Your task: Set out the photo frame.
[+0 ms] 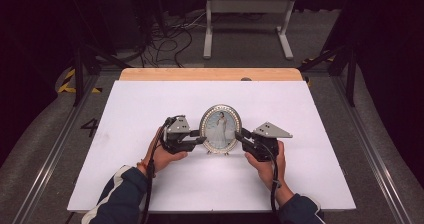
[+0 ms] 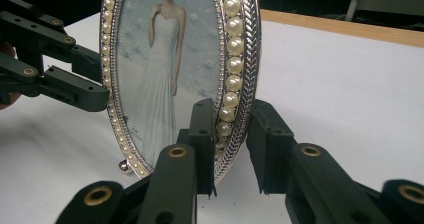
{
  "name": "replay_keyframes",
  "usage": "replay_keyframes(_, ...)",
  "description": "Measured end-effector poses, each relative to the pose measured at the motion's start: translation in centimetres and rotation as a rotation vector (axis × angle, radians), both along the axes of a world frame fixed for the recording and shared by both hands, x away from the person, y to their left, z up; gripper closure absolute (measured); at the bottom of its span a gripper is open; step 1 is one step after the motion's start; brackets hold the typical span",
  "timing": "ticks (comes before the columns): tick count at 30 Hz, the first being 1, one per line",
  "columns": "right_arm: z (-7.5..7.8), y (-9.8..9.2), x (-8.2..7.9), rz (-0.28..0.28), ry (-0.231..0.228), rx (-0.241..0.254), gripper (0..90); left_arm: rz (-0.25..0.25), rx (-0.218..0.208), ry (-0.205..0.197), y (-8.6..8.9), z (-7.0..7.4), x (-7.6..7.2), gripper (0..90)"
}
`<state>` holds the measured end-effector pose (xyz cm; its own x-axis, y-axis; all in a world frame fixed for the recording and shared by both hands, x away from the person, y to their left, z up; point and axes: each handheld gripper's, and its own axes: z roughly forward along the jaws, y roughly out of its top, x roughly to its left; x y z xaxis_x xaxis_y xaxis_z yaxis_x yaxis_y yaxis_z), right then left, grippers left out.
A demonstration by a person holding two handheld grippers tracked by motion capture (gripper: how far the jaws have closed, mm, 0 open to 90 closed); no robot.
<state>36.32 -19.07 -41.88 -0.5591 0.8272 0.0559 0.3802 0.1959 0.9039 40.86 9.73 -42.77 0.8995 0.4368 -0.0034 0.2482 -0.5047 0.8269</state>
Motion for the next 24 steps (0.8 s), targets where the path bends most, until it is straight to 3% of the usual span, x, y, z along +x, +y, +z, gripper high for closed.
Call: replay_keyframes(24, 0.05, 0.14, 0.31, 0.023, -0.012, -0.040, 72.4, -0.001, 0.006, 0.002, 0.10, -0.33, -0.49, 71.1)
